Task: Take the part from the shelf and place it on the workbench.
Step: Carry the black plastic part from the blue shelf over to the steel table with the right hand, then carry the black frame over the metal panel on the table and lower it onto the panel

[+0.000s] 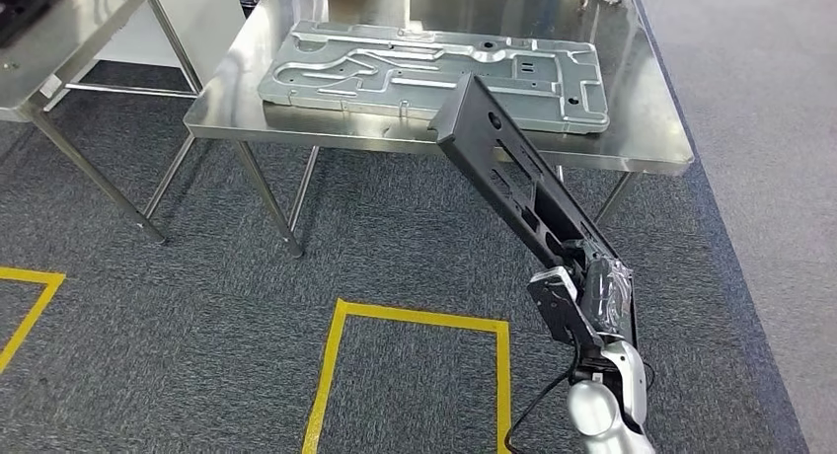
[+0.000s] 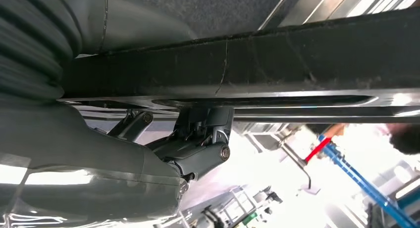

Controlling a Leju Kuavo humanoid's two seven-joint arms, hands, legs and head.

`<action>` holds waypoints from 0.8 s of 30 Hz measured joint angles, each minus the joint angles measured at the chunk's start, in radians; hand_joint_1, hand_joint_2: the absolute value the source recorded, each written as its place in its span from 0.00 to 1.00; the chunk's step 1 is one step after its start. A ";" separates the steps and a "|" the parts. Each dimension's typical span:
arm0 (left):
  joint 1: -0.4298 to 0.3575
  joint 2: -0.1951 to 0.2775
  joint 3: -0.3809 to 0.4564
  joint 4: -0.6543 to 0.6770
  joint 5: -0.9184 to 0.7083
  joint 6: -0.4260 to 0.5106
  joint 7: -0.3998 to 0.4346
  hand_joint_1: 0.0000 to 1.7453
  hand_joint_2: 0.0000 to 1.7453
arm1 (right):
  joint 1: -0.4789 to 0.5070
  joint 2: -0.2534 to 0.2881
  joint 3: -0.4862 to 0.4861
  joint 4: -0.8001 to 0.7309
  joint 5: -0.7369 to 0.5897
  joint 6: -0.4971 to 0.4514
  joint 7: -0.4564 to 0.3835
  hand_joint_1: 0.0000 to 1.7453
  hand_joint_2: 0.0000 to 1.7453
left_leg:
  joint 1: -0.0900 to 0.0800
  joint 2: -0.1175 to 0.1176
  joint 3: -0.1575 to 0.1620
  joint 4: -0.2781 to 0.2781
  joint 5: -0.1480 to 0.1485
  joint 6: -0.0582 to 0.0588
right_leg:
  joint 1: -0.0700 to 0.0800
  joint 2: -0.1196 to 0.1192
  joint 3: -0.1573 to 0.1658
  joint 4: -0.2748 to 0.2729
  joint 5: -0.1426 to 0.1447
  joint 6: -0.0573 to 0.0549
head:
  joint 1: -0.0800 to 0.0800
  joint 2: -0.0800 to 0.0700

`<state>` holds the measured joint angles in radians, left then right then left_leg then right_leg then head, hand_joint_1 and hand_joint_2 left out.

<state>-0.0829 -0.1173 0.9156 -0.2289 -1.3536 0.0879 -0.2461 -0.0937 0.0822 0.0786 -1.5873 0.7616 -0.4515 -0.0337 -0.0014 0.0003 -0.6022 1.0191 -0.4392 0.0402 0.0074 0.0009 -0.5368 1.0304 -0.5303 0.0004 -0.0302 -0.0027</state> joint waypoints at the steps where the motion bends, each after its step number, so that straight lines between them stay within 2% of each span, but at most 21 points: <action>1: 0.000 0.000 0.000 0.000 0.000 0.000 -0.001 0.00 1.00 | -0.003 -0.001 0.005 0.000 -0.001 0.011 -0.002 1.00 1.00 | 0.004 0.001 0.009 -0.010 0.001 0.002 | -0.002 0.000 -0.015 0.031 -0.015 0.006 | 0.000 0.000; 2: 0.000 0.000 0.000 0.000 0.000 0.000 -0.003 0.00 1.00 | -0.006 -0.003 0.011 0.000 -0.001 0.024 -0.003 1.00 1.00 | 0.006 0.001 0.015 -0.015 0.000 0.003 | -0.007 0.000 -0.043 0.082 -0.037 0.012 | 0.000 0.000; 4: -0.002 0.000 0.000 0.000 0.000 0.000 -0.004 0.00 1.00 | -0.009 -0.007 0.031 0.000 0.003 0.048 -0.004 1.00 1.00 | 0.008 0.002 0.023 -0.016 -0.008 0.005 | -0.018 0.000 -0.122 0.205 -0.076 0.023 | 0.000 0.000; 5: -0.003 0.000 0.000 0.000 0.000 0.000 -0.005 0.00 1.00 | -0.009 -0.010 0.043 0.000 0.006 0.059 -0.002 1.00 1.00 | 0.009 0.002 0.028 -0.015 -0.013 0.003 | -0.024 0.000 -0.151 0.240 -0.074 0.029 | 0.000 0.000; 6: -0.002 0.000 0.000 0.000 0.000 0.000 -0.005 0.00 1.00 | -0.009 -0.012 0.055 0.000 0.010 0.069 0.000 1.00 1.00 | 0.011 0.002 0.034 -0.014 -0.019 0.001 | -0.029 -0.001 -0.165 0.244 -0.055 0.035 | 0.000 0.000; 7: -0.001 0.000 0.000 0.000 0.000 -0.001 -0.005 0.00 1.00 | -0.010 -0.013 0.068 -0.001 0.012 0.077 0.002 1.00 1.00 | 0.014 -0.002 0.041 -0.011 -0.026 -0.004 | -0.035 0.000 -0.158 0.207 -0.015 0.041 | 0.000 0.000; 8: -0.001 0.000 0.000 0.000 0.000 -0.001 -0.005 0.00 1.00 | -0.011 -0.014 0.079 -0.003 0.015 0.083 0.004 1.00 1.00 | 0.018 -0.007 0.048 -0.007 -0.034 -0.011 | -0.041 0.004 -0.138 0.145 0.032 0.047 | 0.000 0.000; 9: -0.001 0.000 0.000 0.000 0.000 -0.001 -0.004 0.00 1.00 | -0.012 -0.017 0.088 -0.005 0.016 0.087 0.005 1.00 1.00 | 0.020 -0.011 0.052 -0.002 -0.043 -0.019 | -0.044 0.013 -0.114 0.087 0.062 0.051 | 0.000 0.000; 10: -0.003 0.000 0.000 0.000 0.000 -0.002 -0.004 0.00 1.00 | -0.014 -0.018 0.098 -0.008 0.018 0.091 0.006 1.00 1.00 | 0.020 -0.017 0.053 0.002 -0.051 -0.028 | -0.046 0.022 -0.094 0.039 0.080 0.049 | 0.000 0.000; 11: -0.005 0.000 0.000 0.000 0.000 -0.002 -0.003 0.00 1.00 | -0.015 -0.020 0.105 -0.011 0.021 0.093 0.008 1.00 1.00 | 0.020 -0.019 0.053 0.005 -0.055 -0.035 | -0.045 0.029 -0.084 0.015 0.081 0.045 | 0.000 0.000; 14: -0.005 0.000 0.000 0.000 0.000 -0.003 -0.002 0.00 1.00 | -0.018 -0.023 0.120 -0.020 0.026 0.094 0.012 1.00 1.00 | 0.024 -0.024 0.057 0.001 -0.060 -0.053 | -0.039 0.028 -0.076 0.004 0.069 0.019 | 0.000 0.000; 16: -0.003 -0.001 0.000 0.000 0.000 -0.004 -0.001 0.00 1.00 | -0.023 -0.023 0.127 -0.026 0.028 0.094 0.013 1.00 1.00 | 0.026 -0.017 0.042 0.041 -0.083 -0.061 | -0.041 0.024 -0.065 -0.001 0.065 0.002 | -0.001 0.000; 17: -0.003 -0.001 0.000 0.000 0.000 -0.006 0.000 0.00 1.00 | -0.025 -0.023 0.131 -0.028 0.029 0.094 0.013 1.00 1.00 | 0.026 -0.012 0.016 0.095 -0.107 -0.062 | -0.039 0.022 -0.059 -0.003 0.062 -0.005 | 0.000 0.000; 19: -0.003 0.000 0.000 0.000 0.000 -0.008 0.000 0.00 1.00 | -0.027 -0.023 0.137 -0.030 0.034 0.094 0.014 1.00 1.00 | 0.026 -0.008 -0.062 0.235 -0.155 -0.064 | -0.033 0.018 -0.051 -0.003 0.053 -0.016 | 0.000 0.000; 20: -0.002 0.000 0.000 0.000 0.000 -0.010 0.001 0.00 1.00 | -0.027 -0.023 0.139 -0.031 0.037 0.094 0.016 1.00 1.00 | 0.026 -0.008 -0.095 0.283 -0.161 -0.064 | -0.029 0.017 -0.045 -0.002 0.049 -0.019 | 0.000 0.000; 21: 0.000 0.000 0.000 0.000 0.000 -0.011 0.002 0.00 1.00 | -0.027 -0.023 0.141 -0.031 0.042 0.094 0.019 1.00 1.00 | 0.025 -0.008 -0.111 0.296 -0.147 -0.062 | -0.026 0.017 -0.040 -0.002 0.044 -0.020 | -0.001 0.000; 22: 0.001 0.000 0.000 0.000 0.000 -0.012 0.003 0.00 1.00 | -0.028 -0.024 0.141 -0.031 0.047 0.094 0.023 1.00 1.00 | 0.025 -0.008 -0.108 0.270 -0.115 -0.058 | -0.024 0.018 -0.032 -0.002 0.039 -0.020 | 0.000 0.000; 24: 0.002 0.000 0.000 0.000 0.000 -0.014 0.004 0.00 1.00 | -0.034 -0.027 0.142 -0.030 0.063 0.095 0.037 1.00 1.00 | 0.021 -0.008 -0.062 0.144 -0.033 -0.045 | -0.020 0.018 -0.016 -0.002 0.027 -0.018 | 0.000 0.000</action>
<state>-0.0809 -0.1169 0.9155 -0.2285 -1.3540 0.0741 -0.2425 -0.1279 0.0555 0.2208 -1.6176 0.8250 -0.3564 0.0029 0.0197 -0.0080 -0.6638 1.1626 -0.4720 -0.0052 -0.0124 0.0189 -0.5526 1.0282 -0.5035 -0.0175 -0.0305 -0.0027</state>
